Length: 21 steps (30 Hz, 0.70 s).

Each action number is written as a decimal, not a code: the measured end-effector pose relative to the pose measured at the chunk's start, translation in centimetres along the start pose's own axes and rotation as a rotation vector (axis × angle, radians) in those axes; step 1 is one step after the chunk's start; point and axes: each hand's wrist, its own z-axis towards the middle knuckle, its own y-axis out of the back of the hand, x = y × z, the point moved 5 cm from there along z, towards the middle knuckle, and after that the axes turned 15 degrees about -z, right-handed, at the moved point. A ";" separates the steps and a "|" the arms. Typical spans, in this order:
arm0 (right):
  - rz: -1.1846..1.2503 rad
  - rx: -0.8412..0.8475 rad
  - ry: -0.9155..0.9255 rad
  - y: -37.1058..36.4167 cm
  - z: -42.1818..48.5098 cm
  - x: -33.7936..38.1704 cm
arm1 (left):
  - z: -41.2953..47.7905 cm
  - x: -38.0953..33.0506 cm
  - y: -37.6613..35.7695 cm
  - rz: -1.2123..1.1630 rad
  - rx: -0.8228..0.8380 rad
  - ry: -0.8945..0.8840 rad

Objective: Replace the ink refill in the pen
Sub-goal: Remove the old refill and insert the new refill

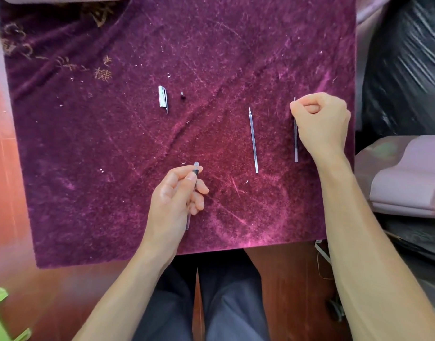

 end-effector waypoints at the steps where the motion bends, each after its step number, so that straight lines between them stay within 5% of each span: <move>1: 0.000 -0.001 -0.001 0.0 0.0 0.0 | 0.0 0.0 0.0 -0.002 0.002 -0.001; 9: 0.055 -0.035 0.027 1.1 -1.6 1.1 | 0.0 -0.1 -0.1 -0.020 0.029 -0.020; 21: 0.006 0.157 0.069 -2.8 -3.5 5.1 | -0.4 -0.1 1.6 -0.043 -0.002 -0.035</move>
